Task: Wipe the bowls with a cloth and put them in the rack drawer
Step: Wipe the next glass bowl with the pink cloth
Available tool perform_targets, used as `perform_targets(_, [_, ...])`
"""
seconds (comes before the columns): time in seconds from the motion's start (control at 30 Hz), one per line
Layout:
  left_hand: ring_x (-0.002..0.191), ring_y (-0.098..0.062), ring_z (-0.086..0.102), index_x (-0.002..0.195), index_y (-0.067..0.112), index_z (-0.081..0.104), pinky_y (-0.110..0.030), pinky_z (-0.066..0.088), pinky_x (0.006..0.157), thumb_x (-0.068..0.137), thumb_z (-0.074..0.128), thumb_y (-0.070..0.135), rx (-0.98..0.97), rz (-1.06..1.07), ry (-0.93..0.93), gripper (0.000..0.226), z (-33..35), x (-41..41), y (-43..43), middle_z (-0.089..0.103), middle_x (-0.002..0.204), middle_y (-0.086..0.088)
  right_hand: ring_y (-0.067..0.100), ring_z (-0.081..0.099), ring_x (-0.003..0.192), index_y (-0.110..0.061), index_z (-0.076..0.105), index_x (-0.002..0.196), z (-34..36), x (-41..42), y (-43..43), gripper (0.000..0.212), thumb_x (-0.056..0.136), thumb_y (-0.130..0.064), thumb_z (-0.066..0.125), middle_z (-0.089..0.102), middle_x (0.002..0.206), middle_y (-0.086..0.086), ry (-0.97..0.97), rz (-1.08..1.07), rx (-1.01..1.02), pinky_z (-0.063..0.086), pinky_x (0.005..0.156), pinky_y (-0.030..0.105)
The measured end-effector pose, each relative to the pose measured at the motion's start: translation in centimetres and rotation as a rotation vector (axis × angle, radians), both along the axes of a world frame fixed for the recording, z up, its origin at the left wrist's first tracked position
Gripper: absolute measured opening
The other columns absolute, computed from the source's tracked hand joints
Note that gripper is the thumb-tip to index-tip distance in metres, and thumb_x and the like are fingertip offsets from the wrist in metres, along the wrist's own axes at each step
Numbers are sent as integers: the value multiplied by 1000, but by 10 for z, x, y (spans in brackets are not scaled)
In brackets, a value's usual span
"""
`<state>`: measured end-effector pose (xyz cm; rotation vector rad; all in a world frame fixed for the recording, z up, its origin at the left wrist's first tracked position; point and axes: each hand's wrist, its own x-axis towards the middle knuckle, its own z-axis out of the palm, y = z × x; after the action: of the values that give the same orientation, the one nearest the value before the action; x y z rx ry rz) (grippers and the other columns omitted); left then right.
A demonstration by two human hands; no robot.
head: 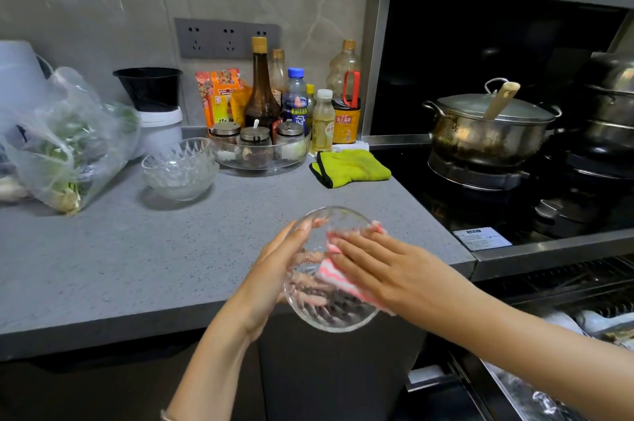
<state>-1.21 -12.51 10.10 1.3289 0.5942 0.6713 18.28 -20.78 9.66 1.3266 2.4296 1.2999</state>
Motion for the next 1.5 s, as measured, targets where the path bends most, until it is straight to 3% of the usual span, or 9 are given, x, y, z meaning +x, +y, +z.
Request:
perform_targets(0.13, [98, -31, 70, 124, 31, 59, -51, 56, 81, 90, 46, 50, -18, -119, 101, 42, 3, 5, 1, 71, 112, -5, 19, 23, 140, -6, 18, 147, 5, 4, 3, 84, 75, -22, 59, 25, 152, 5, -37, -69, -26, 5, 116, 39])
perform_targets(0.37, [96, -21, 70, 116, 35, 64, -48, 53, 88, 92, 44, 48, 47, 113, 25, 33, 0, 11, 0, 73, 104, -4, 15, 58, 120, -14, 57, 132, -14, -29, -19, 82, 62, -53, 75, 57, 136, 5, 403, -101, -239, 47, 97, 29])
perform_targets(0.53, [98, -21, 71, 116, 35, 63, -38, 55, 85, 76, 47, 56, 5, 111, -54, 47, -3, 16, -12, 72, 107, -5, 11, 31, 141, -14, 33, 148, -10, -50, -20, 85, 83, -68, 43, 33, 155, 3, 572, -118, -290, 32, 104, 21])
perform_targets(0.67, [106, -12, 66, 112, 41, 65, -37, 54, 86, 76, 47, 59, 34, 203, -100, 44, -1, 18, -8, 68, 116, 14, 18, 62, 115, -7, 63, 126, -5, -49, -5, 78, 77, -67, 49, 60, 131, 10, 534, -273, -124, 55, 76, 24])
perform_targets(0.8, [97, -10, 69, 110, 40, 63, -32, 52, 81, 90, 44, 49, 57, 257, -120, 29, -1, 21, -5, 73, 97, 15, 6, 69, 68, -16, 74, 107, -9, -61, -9, 72, 41, -41, 87, 73, 106, 0, 534, -219, -109, 42, 41, 18])
perform_targets(1.03, [98, -2, 67, 114, 38, 62, -23, 55, 71, 87, 46, 52, 17, 178, -153, 34, 0, 25, -13, 71, 107, 17, 17, 66, 108, -5, 63, 124, -14, -60, 5, 90, 56, -61, 81, 63, 128, 10, 607, -219, 82, 58, 62, 29])
perform_targets(1.23, [85, -16, 69, 131, 40, 49, -30, 54, 59, 70, 53, 76, -86, 219, -96, 71, 2, 27, -16, 58, 132, -11, 13, 53, 37, -27, 71, 80, -7, -58, 2, 10, 70, -31, 70, 61, 53, -8, 647, -179, 115, 36, 33, 21])
perform_targets(1.37, [86, -25, 70, 96, 45, 70, -38, 54, 80, 78, 27, 73, -57, 111, -131, 55, 9, 28, -19, 69, 104, -24, 16, 58, 51, -30, 69, 92, 15, -48, -6, 18, 85, -32, 53, 64, 59, -5, 1028, -191, -154, 45, 47, 29])
perform_targets(1.5, [95, -21, 70, 123, 28, 60, -40, 52, 86, 94, 22, 63, -156, 72, -216, 58, 8, 27, -13, 71, 109, -9, 8, 71, 83, -21, 72, 102, 38, -41, -14, 21, 81, -22, 75, 75, 89, -6, 1731, 49, -477, 54, 74, 21])
